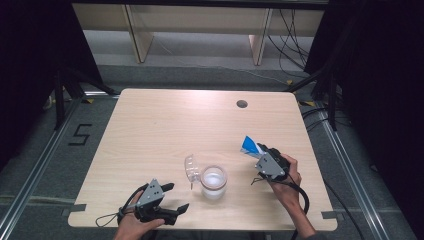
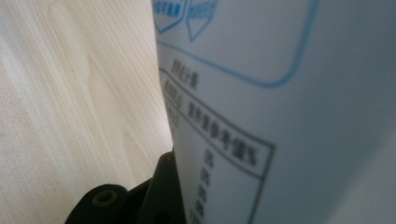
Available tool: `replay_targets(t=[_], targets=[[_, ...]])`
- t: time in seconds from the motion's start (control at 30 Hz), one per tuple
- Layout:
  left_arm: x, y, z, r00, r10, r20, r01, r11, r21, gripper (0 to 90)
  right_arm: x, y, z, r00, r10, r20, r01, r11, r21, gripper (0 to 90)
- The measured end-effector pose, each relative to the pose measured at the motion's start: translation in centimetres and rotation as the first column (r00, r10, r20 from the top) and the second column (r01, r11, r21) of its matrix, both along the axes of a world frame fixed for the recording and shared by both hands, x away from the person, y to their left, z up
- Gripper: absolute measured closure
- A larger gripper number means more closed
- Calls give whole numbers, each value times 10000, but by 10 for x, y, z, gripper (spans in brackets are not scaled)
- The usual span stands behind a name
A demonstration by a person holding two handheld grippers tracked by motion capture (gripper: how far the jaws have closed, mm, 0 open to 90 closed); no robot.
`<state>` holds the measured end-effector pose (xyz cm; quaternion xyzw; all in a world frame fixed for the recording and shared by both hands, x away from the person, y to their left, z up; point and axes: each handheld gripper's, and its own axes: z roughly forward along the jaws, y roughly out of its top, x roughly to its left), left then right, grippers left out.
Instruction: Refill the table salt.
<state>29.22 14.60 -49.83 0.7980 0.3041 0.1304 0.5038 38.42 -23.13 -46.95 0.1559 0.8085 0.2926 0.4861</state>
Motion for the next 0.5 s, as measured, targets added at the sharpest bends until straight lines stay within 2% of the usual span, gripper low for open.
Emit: replay_targets(t=[0.13,0.2,0.33,0.5], targets=[[0,0,0,10000,-34,-13,34,10000,-51,153,4,-7,-4,9988,-108,-487,148,9965,819,791],[0,0,0,10000,-36,-9,36,10000,-65,153,6,-11,-6,9971,-116,-746,213,9912,1308,793],[0,1,0,10000,-26,17,26,10000,-38,152,10,-18,-9,9937,-210,-1100,420,9804,1923,795],[0,0,0,10000,-25,-19,25,10000,-78,152,16,-27,-15,9886,-202,-1493,635,9544,2916,796]])
